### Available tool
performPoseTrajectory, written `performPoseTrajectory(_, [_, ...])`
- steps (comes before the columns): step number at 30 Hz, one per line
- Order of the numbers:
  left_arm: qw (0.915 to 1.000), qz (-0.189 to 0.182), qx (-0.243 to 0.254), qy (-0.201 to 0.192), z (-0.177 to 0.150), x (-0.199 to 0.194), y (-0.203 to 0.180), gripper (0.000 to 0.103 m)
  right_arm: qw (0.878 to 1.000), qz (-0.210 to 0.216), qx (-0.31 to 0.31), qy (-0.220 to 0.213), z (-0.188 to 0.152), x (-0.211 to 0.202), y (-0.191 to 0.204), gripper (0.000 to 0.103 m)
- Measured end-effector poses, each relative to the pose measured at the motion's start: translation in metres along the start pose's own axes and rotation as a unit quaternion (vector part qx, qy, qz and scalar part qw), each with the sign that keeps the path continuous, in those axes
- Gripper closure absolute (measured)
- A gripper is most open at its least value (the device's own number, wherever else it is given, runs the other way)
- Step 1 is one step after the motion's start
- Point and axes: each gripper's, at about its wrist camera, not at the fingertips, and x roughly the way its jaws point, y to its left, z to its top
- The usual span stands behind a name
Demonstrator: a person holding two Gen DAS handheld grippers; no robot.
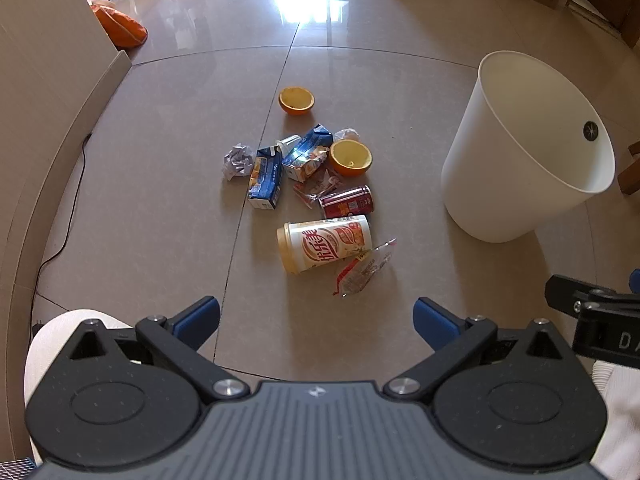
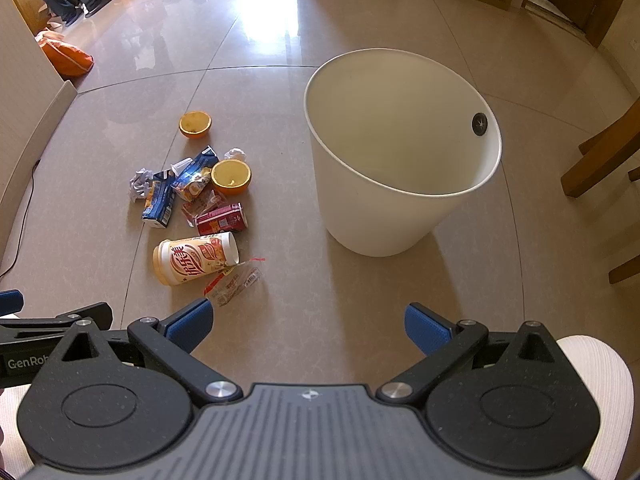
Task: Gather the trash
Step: 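Approach the trash pile and white bin with both tools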
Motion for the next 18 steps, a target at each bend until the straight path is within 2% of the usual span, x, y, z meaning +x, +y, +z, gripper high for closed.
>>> performPoseTrajectory(18, [1.0, -0.006, 0.0, -0.002, 0.0017, -0.0048, -0.0001, 0.001, 1.0, 0.001, -0.001, 0.003, 0.0029, -0.0013, 0.0007, 0.0])
